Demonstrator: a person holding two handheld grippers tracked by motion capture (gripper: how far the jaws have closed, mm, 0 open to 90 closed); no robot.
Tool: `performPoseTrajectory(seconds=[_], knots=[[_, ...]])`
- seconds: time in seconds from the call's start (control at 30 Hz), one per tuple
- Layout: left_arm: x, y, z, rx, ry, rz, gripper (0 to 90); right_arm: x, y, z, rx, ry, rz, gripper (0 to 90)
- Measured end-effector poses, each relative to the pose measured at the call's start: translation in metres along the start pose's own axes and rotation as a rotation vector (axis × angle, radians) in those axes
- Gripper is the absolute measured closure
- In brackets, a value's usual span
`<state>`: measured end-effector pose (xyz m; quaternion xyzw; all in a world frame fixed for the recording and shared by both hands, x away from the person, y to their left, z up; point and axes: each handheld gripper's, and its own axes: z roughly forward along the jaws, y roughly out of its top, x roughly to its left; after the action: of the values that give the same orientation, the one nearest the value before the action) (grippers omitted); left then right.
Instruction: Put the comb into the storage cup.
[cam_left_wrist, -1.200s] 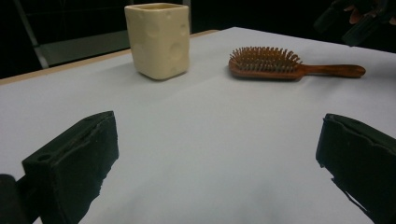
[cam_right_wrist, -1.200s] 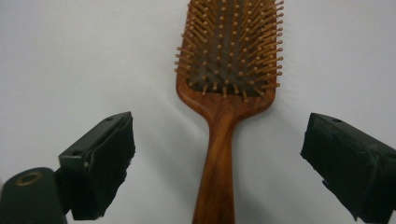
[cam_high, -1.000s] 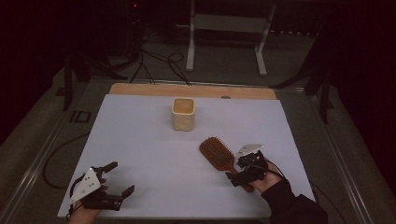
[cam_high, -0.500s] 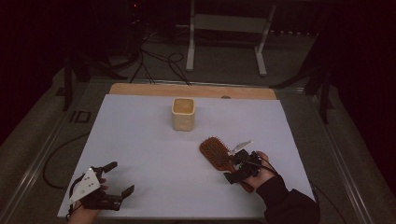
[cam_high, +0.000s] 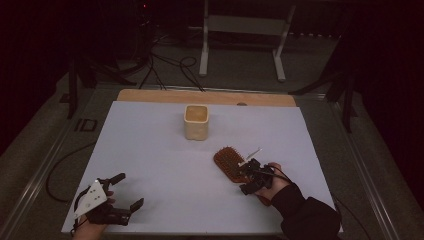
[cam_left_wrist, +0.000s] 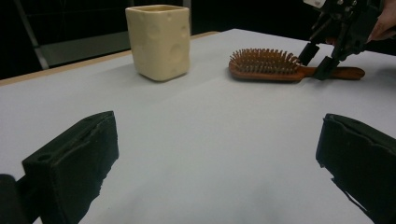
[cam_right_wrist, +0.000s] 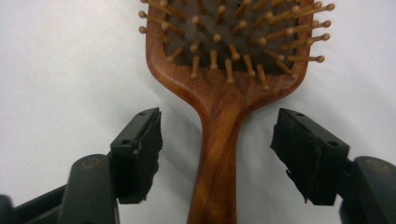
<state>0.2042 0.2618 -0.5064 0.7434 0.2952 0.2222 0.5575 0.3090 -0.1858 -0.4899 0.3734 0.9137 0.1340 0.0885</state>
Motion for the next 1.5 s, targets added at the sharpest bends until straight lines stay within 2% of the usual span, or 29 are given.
performPoseTrajectory(seconds=[0.17, 0.23, 0.33, 0.37, 0.53, 0.57, 0.73, 0.83, 0.9, 0.97, 1.1, 1.27, 1.37, 1.4, 1.5], knots=[[-0.001, 0.001, 0.001, 0.002, -0.005, 0.006, 0.0, -0.003, 0.003, 0.000, 0.035, -0.001, 0.017, 44.1], [0.000, 0.000, 0.000, 0.005, -0.005, 0.008, 0.0, -0.005, 0.005, 0.000, 0.046, 0.007, 0.043, 46.2], [0.000, 0.000, -0.001, -0.007, -0.002, -0.002, 0.0, -0.005, 0.007, 0.001, 0.060, -0.003, 0.045, 47.8], [0.000, 0.000, -0.001, -0.005, -0.001, -0.001, 0.0, -0.006, 0.008, 0.004, 0.083, 0.000, 0.053, 50.9], [0.000, 0.000, -0.001, -0.005, -0.001, -0.003, 0.0, -0.005, 0.009, 0.005, 0.096, 0.004, 0.056, 54.3], [0.000, 0.000, -0.001, -0.002, -0.002, -0.002, 0.0, -0.006, 0.011, 0.005, 0.107, 0.021, 0.063, 58.2], [0.000, 0.000, -0.001, -0.003, -0.001, -0.002, 0.0, -0.008, 0.013, 0.006, 0.127, 0.042, 0.084, 60.6], [0.000, 0.000, -0.001, -0.003, -0.002, -0.004, 0.0, -0.007, 0.014, 0.006, 0.133, 0.041, 0.076, 64.8], [0.000, 0.000, -0.001, -0.003, -0.002, -0.004, 0.0, -0.003, 0.014, 0.006, 0.136, 0.028, 0.047, 69.3], [0.000, 0.000, 0.000, -0.001, -0.004, -0.005, 0.0, -0.002, 0.014, 0.006, 0.136, 0.025, 0.042, 70.2], [0.001, -0.001, 0.000, 0.002, -0.005, -0.006, 0.0, -0.003, 0.012, 0.006, 0.115, 0.042, 0.044, 72.5], [0.001, -0.001, 0.001, 0.005, -0.003, -0.009, 0.0, -0.002, 0.008, 0.005, 0.084, 0.032, 0.042, 73.1], [0.001, -0.001, 0.001, 0.005, 0.000, -0.014, 0.0, -0.002, 0.002, 0.004, 0.037, 0.031, 0.045, 73.2], [0.001, -0.001, 0.001, 0.003, 0.000, -0.016, 0.0, -0.002, 0.002, 0.004, 0.037, 0.031, 0.045, 73.2], [0.001, -0.001, 0.001, 0.007, 0.000, -0.015, 0.0, -0.003, -0.004, 0.003, -0.026, 0.034, 0.070, 73.3]])
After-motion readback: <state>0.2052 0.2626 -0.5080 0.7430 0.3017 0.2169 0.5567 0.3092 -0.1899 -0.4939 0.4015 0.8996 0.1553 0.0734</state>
